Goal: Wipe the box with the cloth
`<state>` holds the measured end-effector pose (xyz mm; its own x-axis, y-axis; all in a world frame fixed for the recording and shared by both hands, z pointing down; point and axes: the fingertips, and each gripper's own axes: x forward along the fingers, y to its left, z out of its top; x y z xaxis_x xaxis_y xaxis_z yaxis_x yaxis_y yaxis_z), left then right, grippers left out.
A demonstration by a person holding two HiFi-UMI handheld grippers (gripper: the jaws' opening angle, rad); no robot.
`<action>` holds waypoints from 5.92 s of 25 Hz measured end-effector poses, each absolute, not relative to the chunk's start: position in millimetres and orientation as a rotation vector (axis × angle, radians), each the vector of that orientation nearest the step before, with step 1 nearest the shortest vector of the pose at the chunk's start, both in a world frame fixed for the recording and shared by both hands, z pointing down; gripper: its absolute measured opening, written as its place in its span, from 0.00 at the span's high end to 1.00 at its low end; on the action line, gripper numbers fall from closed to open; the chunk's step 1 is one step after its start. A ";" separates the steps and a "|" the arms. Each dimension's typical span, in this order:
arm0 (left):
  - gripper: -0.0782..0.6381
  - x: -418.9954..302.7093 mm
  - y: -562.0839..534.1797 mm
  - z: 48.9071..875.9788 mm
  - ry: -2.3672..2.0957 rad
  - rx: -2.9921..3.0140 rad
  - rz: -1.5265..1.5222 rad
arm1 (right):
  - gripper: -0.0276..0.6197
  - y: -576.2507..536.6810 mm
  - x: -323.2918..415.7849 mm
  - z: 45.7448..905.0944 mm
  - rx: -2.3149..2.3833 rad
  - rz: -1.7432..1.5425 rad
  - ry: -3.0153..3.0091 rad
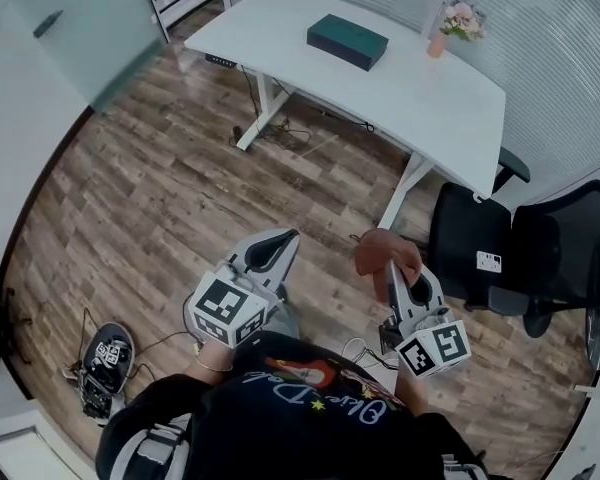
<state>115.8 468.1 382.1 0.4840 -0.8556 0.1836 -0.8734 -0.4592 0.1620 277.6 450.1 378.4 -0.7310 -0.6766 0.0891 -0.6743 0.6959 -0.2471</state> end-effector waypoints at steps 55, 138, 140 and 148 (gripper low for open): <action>0.89 -45.1 206.1 372.1 -1.838 2.290 0.107 | 0.90 110.8 142.9 392.8 -0.911 -0.527 2.896; 0.89 -117.9 -282.8 429.7 -1.120 2.623 -0.011 | 0.90 -359.8 -90.2 501.9 -1.167 0.253 3.745; 0.89 -115.5 -282.2 430.8 -1.106 2.627 -0.010 | 0.90 -361.3 -89.0 502.5 -1.177 0.218 3.747; 0.89 -108.0 -282.2 430.0 -1.071 2.645 -0.015 | 0.90 -361.9 -72.1 505.6 -1.249 0.096 3.737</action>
